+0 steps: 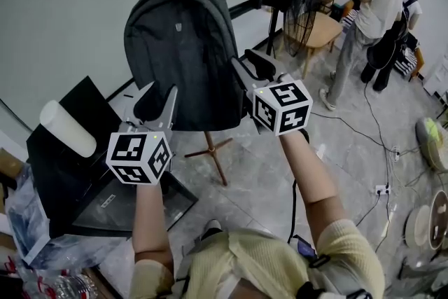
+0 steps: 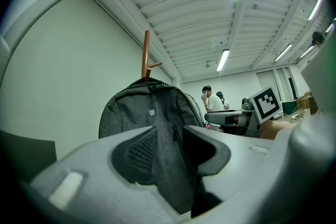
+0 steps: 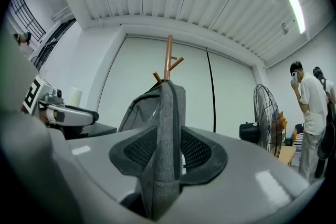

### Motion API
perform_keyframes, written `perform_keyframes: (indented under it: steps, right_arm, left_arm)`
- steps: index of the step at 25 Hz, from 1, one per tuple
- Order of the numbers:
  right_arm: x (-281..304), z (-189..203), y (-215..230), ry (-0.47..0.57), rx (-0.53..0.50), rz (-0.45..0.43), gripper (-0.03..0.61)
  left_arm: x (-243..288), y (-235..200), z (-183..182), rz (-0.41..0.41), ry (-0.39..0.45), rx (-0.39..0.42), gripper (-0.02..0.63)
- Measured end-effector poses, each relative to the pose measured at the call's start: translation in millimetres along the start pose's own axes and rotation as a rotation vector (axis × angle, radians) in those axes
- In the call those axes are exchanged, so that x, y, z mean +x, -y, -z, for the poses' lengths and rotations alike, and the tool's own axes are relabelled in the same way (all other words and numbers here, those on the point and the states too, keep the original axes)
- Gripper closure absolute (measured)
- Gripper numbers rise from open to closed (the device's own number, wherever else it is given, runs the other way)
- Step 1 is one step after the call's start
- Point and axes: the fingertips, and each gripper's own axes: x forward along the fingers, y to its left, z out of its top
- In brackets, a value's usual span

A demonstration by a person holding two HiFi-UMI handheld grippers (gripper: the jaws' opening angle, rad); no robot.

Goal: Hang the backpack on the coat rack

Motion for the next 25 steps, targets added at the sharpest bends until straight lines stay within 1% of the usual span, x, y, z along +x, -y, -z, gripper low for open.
perform_keyframes:
  steps: [8, 11, 13, 15, 21, 23, 25]
  right_arm:
    - [-20.5, -5.6, -15.4, 0.031, 0.002, -0.018, 0.487]
    - [-27.0, -5.6, -21.8, 0.043, 0.009, -0.032, 0.506]
    - [-30.0, -6.3, -24.3, 0.055, 0.012, -0.034, 0.54]
    - [-31.5, -6.1, -26.4, 0.059, 0.01, -0.035, 0.572]
    - [-33.8, -3.6, -28.6, 0.046, -0.003, -0.038, 0.575]
    - [-34.0, -2.6, -27.7, 0.04, -0.003, -0.034, 0.575]
    - [-33.8, -0.9, -28.5, 0.034, -0.011, -0.032, 0.576]
  left_arm:
    - [0.1, 14.4, -0.8, 0.028, 0.011, -0.01, 0.471]
    - [-0.8, 15.7, 2.2, 0.025, 0.004, -0.012, 0.472]
    - [-1.0, 12.8, 5.4, 0.009, -0.003, -0.015, 0.516]
    - [-1.9, 10.3, 7.8, -0.001, -0.004, -0.029, 0.528]
    - [-4.4, 12.5, 3.8, 0.027, 0.028, -0.065, 0.528]
    - [-4.6, 11.7, 1.9, 0.022, 0.042, -0.068, 0.567]
    - [-3.6, 11.7, 2.8, 0.024, 0.044, -0.069, 0.575]
